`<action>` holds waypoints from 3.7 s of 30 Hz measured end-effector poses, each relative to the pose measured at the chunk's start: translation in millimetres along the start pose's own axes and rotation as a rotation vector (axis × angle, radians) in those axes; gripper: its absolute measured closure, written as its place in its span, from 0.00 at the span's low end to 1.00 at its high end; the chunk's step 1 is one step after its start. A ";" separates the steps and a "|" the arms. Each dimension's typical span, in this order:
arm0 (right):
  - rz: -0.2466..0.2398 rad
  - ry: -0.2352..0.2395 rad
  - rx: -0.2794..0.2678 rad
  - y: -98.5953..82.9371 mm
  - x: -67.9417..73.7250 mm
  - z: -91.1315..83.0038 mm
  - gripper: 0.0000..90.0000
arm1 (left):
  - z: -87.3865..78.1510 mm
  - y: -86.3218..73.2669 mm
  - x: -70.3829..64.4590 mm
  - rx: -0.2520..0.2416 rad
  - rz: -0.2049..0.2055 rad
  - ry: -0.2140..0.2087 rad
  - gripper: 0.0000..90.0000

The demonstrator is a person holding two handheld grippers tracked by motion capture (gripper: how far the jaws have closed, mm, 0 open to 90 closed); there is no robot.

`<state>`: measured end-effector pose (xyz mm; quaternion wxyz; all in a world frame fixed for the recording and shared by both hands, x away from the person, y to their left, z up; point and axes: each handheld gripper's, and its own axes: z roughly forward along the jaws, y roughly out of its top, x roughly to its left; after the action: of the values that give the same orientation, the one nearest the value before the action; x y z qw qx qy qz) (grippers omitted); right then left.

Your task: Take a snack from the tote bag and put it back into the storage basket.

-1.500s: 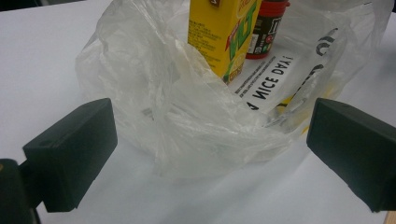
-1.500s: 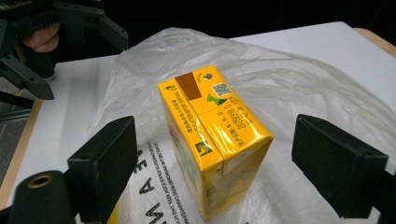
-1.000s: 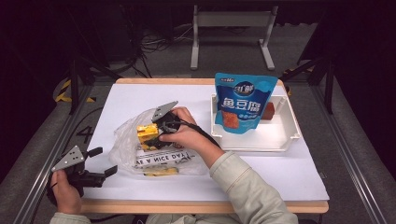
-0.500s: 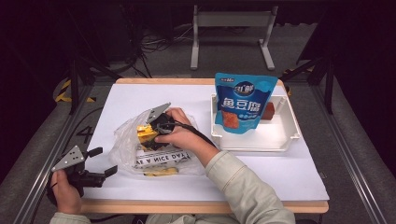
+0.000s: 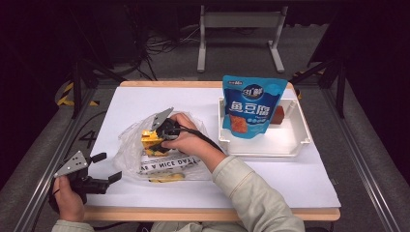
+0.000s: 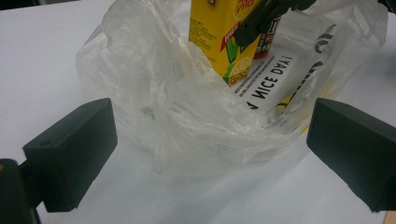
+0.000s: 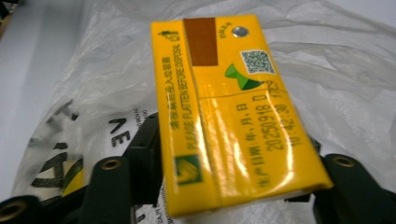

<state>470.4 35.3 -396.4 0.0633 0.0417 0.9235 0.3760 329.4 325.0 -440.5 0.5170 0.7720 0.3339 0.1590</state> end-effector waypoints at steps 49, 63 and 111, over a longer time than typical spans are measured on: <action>-0.056 0.031 -0.085 42.3 19.0 -90.2 0.57 | 1.8 0.4 0.5 0.001 0.001 -0.002 0.03; -0.047 0.007 -0.060 29.9 12.3 -128.9 0.57 | 2.6 0.3 0.4 0.003 -0.001 -0.001 0.03; 0.091 -0.176 -0.065 -51.8 -18.2 -253.6 0.57 | 6.6 0.9 -0.4 0.018 0.002 -0.003 0.03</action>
<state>449.2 -178.7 -251.3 0.1285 0.1145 0.8989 0.4029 333.3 319.9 -442.3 0.5102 0.7773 0.3336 0.1554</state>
